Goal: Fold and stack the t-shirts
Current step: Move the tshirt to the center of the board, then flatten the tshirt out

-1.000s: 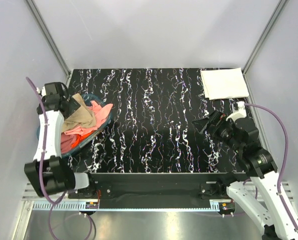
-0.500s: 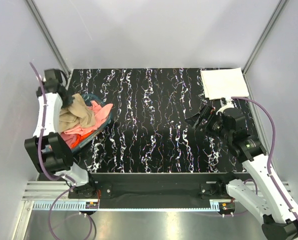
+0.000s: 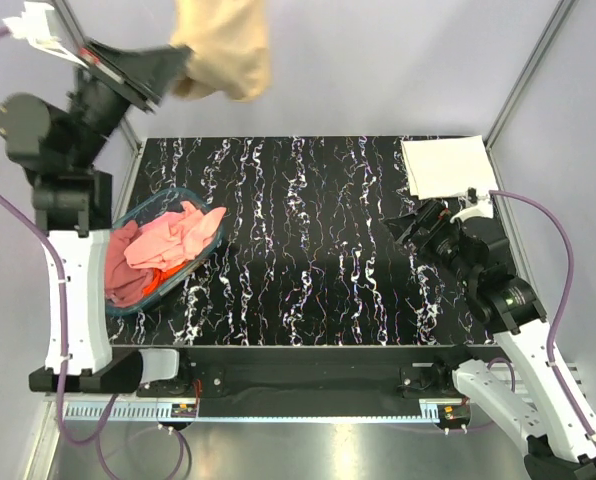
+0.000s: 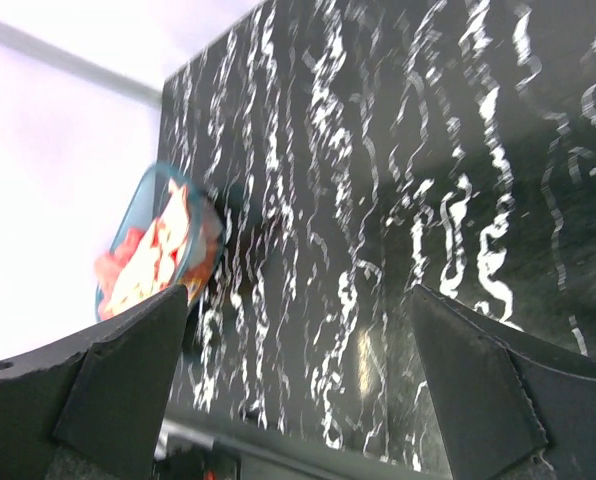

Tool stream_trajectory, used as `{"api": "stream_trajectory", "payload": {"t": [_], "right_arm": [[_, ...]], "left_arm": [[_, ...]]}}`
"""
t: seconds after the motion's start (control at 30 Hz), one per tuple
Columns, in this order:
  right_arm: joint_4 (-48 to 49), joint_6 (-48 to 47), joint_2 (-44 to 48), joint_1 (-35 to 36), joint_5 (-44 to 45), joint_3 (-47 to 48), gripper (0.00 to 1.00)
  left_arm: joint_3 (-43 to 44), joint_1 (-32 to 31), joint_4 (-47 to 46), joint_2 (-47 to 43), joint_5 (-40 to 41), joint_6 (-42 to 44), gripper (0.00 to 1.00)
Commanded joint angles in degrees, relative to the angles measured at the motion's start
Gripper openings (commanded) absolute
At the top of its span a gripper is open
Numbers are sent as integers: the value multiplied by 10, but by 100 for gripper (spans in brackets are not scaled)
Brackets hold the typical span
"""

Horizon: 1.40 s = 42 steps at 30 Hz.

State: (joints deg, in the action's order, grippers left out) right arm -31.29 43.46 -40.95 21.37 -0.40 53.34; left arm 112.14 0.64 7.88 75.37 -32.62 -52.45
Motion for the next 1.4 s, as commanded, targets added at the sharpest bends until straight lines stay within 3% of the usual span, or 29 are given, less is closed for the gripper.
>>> {"api": "stream_trajectory", "payload": {"t": [0.0,0.03,0.13,0.17,0.27,0.37,0.5,0.7,0.73,0.8,0.9,1.0,1.23,1.37], "right_arm": [[0,4,10,3,84,15,100],[-12,5,9,3,97,18,100],[-59,4,1,3,159,20,100],[-73,6,-1,3,182,19,100],[-78,12,-5,3,201,4,100],[-76,37,-19,3,185,-31,100],[-55,51,-82,3,173,-82,97],[24,27,-257,3,108,-51,88],[29,27,-277,3,117,-42,78],[62,22,-323,-5,150,-17,73],[100,26,-384,-37,132,12,70],[178,38,-439,-88,53,5,68],[260,15,-572,-124,-14,26,64],[280,11,-592,-135,-26,30,45]], "left_arm": [[-128,-69,-98,-8,-110,-68,0],[-227,-78,-99,-28,-110,-58,1],[-379,-108,-89,-45,-90,-47,18],[-454,-116,-81,-41,-74,-22,14],[-517,-144,24,2,-24,59,14],[-537,-175,87,51,31,115,34],[-540,-202,124,57,123,151,47],[-515,-280,190,41,207,192,56],[-530,-291,199,36,208,195,56],[-554,-328,198,29,215,181,57],[-599,-378,200,28,240,161,59],[-654,-424,211,27,282,145,61],[-687,-485,202,28,342,135,69],[-681,-510,187,85,349,143,69]]}}
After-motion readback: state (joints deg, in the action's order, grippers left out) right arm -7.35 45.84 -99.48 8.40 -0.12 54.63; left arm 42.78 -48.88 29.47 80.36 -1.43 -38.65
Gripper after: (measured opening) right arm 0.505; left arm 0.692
